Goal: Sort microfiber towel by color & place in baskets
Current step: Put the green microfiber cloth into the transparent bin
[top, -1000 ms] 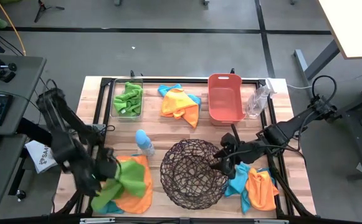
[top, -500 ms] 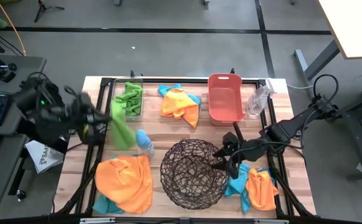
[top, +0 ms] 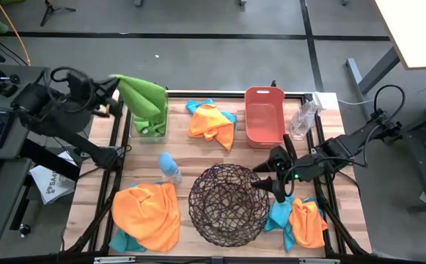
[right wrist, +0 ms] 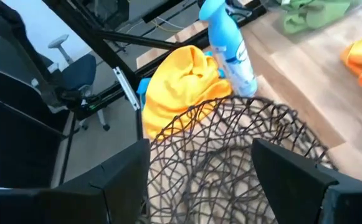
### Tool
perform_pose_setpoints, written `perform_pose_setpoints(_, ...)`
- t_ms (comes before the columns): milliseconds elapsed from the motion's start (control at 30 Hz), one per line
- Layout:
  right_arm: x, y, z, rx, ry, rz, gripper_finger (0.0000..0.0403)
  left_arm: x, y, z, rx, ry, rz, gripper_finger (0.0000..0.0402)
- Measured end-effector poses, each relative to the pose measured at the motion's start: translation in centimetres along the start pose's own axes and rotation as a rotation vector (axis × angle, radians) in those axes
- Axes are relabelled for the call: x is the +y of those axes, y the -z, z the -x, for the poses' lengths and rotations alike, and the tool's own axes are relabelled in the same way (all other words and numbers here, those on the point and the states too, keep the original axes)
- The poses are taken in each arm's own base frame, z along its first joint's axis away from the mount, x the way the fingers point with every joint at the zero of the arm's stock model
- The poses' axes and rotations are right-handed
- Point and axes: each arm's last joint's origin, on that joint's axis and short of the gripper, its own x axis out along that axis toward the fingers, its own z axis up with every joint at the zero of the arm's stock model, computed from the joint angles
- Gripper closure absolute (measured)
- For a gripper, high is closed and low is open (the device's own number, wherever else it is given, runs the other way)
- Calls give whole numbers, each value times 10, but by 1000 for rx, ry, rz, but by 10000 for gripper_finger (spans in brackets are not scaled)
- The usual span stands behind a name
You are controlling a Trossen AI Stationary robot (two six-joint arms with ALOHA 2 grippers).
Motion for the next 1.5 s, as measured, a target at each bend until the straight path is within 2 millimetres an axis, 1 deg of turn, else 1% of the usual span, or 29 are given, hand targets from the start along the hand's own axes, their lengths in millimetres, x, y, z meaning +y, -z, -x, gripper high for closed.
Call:
perform_pose_setpoints(67,-2,-2,-1,-5,9,21,126,-3,1,-8,3,-80,-15,401)
perform_pose_setpoints(133,-3,-3,-2,-12,15,37,126,-7,7,-17,14,-156,-44,401)
perform_pose_setpoints(267,-4,-9,-4,-45,3,59,126,-19,33,-43,85,-276,-125,401)
perform_pose_setpoints(367,-3,-12,-4,-64,-17,77,126,-31,53,-64,181,-266,-172,401)
perform_pose_setpoints(467,-2,-13,-4,-69,-24,87,126,-38,62,-83,203,-222,-209,401)
perform_pose_setpoints(533,-2,-13,-4,-75,-30,82,126,-40,67,-99,213,-223,-273,401)
perform_pose_setpoints(600,-1,-14,-4,-79,-35,66,126,-35,73,-113,257,-247,-337,401)
perform_pose_setpoints(667,-1,-14,-3,-86,-42,62,126,-25,76,-122,304,-269,-356,401)
perform_pose_setpoints(800,0,-14,-3,-87,-43,43,126,-4,79,-132,381,-325,-399,401)
perform_pose_setpoints(900,0,-14,-3,-96,-33,37,126,5,78,-136,415,-336,-417,401)
perform_pose_setpoints(967,-1,-15,-3,-104,-26,36,126,10,80,-139,459,-343,-486,401)
perform_pose_setpoints(1067,0,-16,-3,-131,-16,27,126,11,84,-149,513,-333,-547,401)
perform_pose_setpoints(1167,1,-19,-3,-173,-4,19,126,10,90,-166,576,-307,-583,401)
perform_pose_setpoints(1333,2,-23,-2,-231,9,1,126,7,107,-195,734,-258,-682,401)
perform_pose_setpoints(1500,2,-25,-1,-277,32,-13,126,9,122,-211,860,-267,-739,401)
